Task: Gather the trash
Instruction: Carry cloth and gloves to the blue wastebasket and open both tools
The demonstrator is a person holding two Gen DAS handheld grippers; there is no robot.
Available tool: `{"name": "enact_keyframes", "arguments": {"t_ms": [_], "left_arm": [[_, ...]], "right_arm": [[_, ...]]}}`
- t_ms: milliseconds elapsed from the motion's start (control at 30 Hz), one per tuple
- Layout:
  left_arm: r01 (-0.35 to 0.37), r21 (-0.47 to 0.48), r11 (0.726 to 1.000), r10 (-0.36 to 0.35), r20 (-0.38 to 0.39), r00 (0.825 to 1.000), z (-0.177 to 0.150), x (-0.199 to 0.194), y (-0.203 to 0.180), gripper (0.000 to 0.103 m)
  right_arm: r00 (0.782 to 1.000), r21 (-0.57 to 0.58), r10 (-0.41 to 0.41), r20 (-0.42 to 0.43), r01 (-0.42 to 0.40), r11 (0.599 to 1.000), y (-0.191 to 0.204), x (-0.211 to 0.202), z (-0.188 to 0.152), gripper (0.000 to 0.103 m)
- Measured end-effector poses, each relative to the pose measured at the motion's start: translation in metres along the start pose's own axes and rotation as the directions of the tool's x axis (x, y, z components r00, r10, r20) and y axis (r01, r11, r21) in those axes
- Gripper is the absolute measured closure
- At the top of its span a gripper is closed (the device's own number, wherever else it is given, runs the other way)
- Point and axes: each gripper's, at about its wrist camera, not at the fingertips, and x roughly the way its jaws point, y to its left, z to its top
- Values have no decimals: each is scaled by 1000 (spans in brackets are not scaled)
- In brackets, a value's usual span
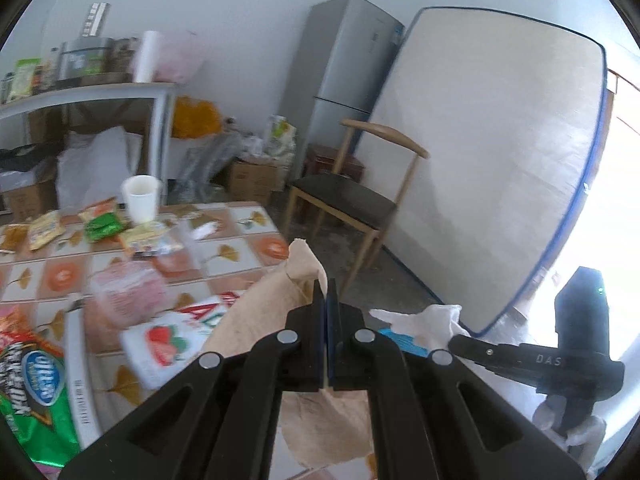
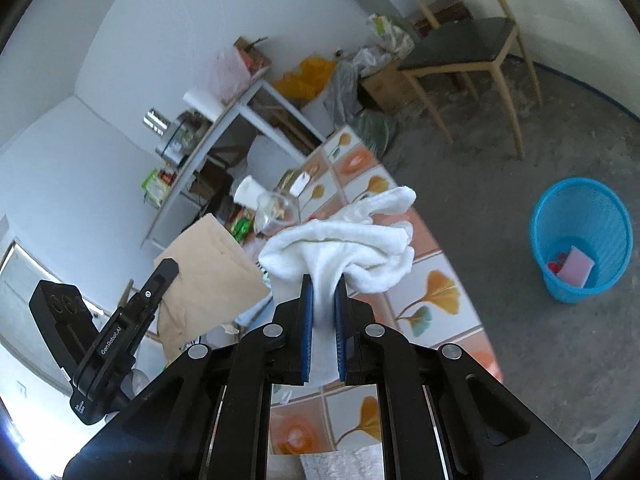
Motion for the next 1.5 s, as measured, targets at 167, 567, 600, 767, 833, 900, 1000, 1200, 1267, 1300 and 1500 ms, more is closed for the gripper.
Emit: {"name": "enact_keyframes", "arguments": {"t_ms": [167, 567, 600, 767, 833, 900, 1000, 1200, 1267, 1300, 1500], "left_arm": [[107, 18, 994, -105, -63, 992, 7, 29, -33, 103], [349, 40, 936, -312, -360, 879, -6, 159, -142, 103], [362, 33, 932, -320, -396, 861, -10, 173, -150, 103], [388, -53, 920, -353, -538, 765, -31, 243, -179, 103], [382, -98, 919, -364, -581, 728, -39, 270, -186, 102], [367, -144, 919, -372, -626, 686, -48, 301, -192, 103], [336, -189, 923, -368, -694, 619, -70, 346, -200, 103], [264, -98, 960, -242, -766, 596, -99, 411, -217, 102], [238, -78, 968, -209, -775, 596, -104, 427, -217, 95], [230, -68, 971, -196, -777, 598, -106, 432, -217, 89], [203, -13, 979, -143, -753, 642, -101, 432, -211, 61]], "right_arm": [[998, 55, -28, 55, 25, 998, -30, -20, 5, 95], [975, 252, -173, 143, 133, 959, -127, -61, 15, 95], [973, 267, -181, 140, 139, 953, -135, -61, 14, 95], [972, 352, -217, 91, 173, 920, -188, -50, 15, 95], [973, 378, -221, 64, 182, 908, -209, -43, 17, 95], [974, 399, -226, 33, 194, 896, -228, -34, 18, 95], [973, 430, -229, -6, 210, 878, -258, -20, 19, 94], [970, 482, -232, -71, 237, 843, -309, 10, 27, 91], [968, 489, -235, -86, 247, 836, -323, 23, 33, 88], [968, 487, -235, -90, 249, 837, -326, 29, 35, 81], [946, 483, -314, -86, 315, 817, -348, 49, 44, 49]]}}
